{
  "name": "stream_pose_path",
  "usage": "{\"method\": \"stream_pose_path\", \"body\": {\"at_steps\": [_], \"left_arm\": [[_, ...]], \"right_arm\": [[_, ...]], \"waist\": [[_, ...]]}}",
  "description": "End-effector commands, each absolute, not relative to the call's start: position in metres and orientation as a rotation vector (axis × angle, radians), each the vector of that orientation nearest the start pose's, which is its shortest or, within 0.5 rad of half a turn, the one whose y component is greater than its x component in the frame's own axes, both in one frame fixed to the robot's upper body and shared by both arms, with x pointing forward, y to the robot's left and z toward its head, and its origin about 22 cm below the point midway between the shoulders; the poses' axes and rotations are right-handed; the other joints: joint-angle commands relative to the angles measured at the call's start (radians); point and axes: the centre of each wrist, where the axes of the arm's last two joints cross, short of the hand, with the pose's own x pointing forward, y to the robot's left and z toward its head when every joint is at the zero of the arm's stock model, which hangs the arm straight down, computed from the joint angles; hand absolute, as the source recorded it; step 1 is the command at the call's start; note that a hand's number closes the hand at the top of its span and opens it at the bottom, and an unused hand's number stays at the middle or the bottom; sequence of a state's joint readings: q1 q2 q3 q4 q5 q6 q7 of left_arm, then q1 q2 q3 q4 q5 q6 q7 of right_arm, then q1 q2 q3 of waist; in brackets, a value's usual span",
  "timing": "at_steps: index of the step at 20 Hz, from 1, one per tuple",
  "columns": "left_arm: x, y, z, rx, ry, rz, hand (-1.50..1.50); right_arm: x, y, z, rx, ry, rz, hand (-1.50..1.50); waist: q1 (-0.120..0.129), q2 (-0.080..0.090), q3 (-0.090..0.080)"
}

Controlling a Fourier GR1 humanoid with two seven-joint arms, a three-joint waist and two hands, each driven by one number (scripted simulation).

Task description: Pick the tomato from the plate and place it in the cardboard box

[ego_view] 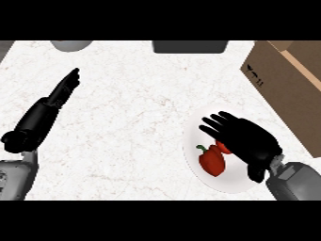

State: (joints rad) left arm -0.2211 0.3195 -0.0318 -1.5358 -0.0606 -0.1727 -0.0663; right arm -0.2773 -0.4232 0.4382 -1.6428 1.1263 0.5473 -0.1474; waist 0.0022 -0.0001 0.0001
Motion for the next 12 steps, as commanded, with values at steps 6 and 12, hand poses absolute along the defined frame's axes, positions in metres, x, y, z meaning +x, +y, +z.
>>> {"method": "stream_pose_path", "body": {"at_steps": [6,12], "left_arm": [[0.292,0.269,0.054,0.100,-1.761,-0.533,0.00],[0.280,0.280,0.054,0.091,-1.764,-0.521,0.00]], "right_arm": [[0.291,-0.203,0.039,-0.667,-1.197,1.967,-1.50],[0.293,-0.223,0.032,-0.641,-1.176,1.935,-1.50]], "waist": [[0.000,0.001,0.000],[-0.001,0.000,0.000]]}}
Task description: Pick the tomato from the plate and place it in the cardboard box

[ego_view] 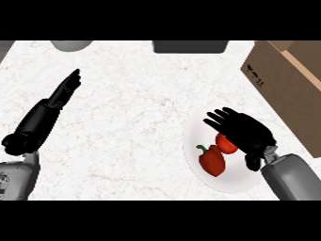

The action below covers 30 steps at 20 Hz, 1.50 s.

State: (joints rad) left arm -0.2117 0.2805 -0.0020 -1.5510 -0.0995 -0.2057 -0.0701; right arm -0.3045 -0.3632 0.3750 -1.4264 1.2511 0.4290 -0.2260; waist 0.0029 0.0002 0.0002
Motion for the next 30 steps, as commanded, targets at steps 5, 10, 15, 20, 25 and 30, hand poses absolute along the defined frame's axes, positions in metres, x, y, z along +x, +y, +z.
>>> {"method": "stream_pose_path", "body": {"at_steps": [5,10,15,20,25,30], "left_arm": [[0.281,0.266,0.072,0.110,-1.743,-0.538,0.00],[0.274,0.289,0.069,0.073,-1.742,-0.529,0.00],[0.284,0.266,0.060,0.071,-1.754,-0.546,0.00],[0.295,0.259,0.068,0.069,-1.769,-0.540,0.00],[0.306,0.260,0.063,0.053,-1.773,-0.567,0.00],[0.291,0.254,0.072,0.062,-1.753,-0.549,0.00]], "right_arm": [[0.296,-0.197,0.005,-0.561,-1.312,2.029,1.50],[0.310,-0.213,0.012,-0.621,-1.429,2.021,1.50],[0.344,-0.176,0.023,-0.682,-1.320,1.663,1.50],[0.384,-0.155,0.052,-0.750,-1.220,1.300,1.50],[0.416,-0.127,0.088,-0.947,-1.403,1.219,1.50],[0.426,-0.130,0.126,-1.111,-1.486,1.231,1.50]], "waist": [[0.005,0.001,0.000],[0.005,0.000,0.000],[0.035,0.011,0.001],[0.044,0.016,0.001],[0.034,0.018,0.000],[0.016,0.001,0.000]]}}
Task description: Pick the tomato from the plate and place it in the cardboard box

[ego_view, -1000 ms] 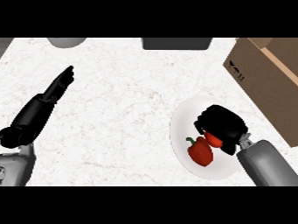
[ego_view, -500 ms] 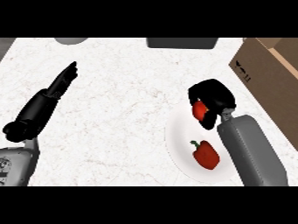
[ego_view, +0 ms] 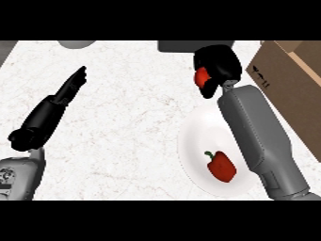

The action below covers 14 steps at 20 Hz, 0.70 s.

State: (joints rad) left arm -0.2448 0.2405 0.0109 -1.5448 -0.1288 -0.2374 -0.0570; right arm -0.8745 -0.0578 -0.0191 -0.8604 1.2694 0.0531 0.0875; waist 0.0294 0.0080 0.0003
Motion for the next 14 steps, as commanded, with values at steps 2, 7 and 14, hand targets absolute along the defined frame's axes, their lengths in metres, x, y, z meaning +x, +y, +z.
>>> {"method": "stream_pose_path", "body": {"at_steps": [2,7,14], "left_arm": [[0.292,0.259,0.076,0.090,-1.751,-0.538,0.00],[0.290,0.263,0.066,0.086,-1.755,-0.527,0.00],[0.289,0.274,0.068,0.097,-1.734,-0.530,0.00]], "right_arm": [[0.423,-0.115,0.159,-1.109,-1.540,1.161,1.50],[0.426,-0.142,0.186,-1.232,-1.535,0.799,1.50],[0.428,-0.203,0.219,-1.346,-1.415,0.461,1.50]], "waist": [[-0.020,-0.011,0.000],[-0.027,-0.011,0.000],[-0.029,-0.010,0.000]]}}
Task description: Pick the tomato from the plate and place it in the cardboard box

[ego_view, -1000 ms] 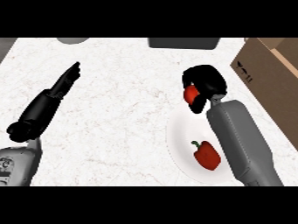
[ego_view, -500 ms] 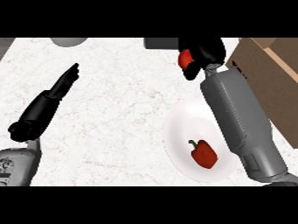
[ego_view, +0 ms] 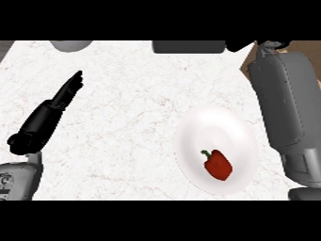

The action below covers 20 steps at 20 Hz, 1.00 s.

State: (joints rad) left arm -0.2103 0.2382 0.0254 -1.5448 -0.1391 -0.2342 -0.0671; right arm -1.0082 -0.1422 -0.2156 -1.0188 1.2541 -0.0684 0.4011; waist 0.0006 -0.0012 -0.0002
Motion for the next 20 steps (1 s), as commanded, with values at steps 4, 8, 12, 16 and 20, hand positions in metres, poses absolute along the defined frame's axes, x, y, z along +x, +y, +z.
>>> {"method": "stream_pose_path", "body": {"at_steps": [4,8,12,16,20], "left_arm": [[0.286,0.248,0.084,0.103,-1.771,-0.518,0.00],[0.301,0.278,0.064,0.109,-1.754,-0.543,0.00],[0.287,0.267,0.083,0.090,-1.760,-0.560,0.00],[0.289,0.269,0.062,0.090,-1.752,-0.559,0.00],[0.294,0.269,0.081,0.086,-1.756,-0.554,0.00]], "right_arm": [[0.436,-0.255,0.221,-1.366,-1.365,0.368,1.50],[0.441,-0.297,0.232,-1.419,-1.309,0.358,1.50],[0.437,-0.335,0.217,-1.400,-1.154,0.513,1.50],[0.431,-0.376,0.210,-1.234,-0.959,0.596,1.50],[0.426,-0.399,0.203,-1.149,-0.925,0.645,1.50]], "waist": [[0.009,0.002,0.001],[0.009,0.010,0.000],[0.016,0.004,0.001],[0.014,0.008,0.000],[0.017,0.005,0.001]]}}
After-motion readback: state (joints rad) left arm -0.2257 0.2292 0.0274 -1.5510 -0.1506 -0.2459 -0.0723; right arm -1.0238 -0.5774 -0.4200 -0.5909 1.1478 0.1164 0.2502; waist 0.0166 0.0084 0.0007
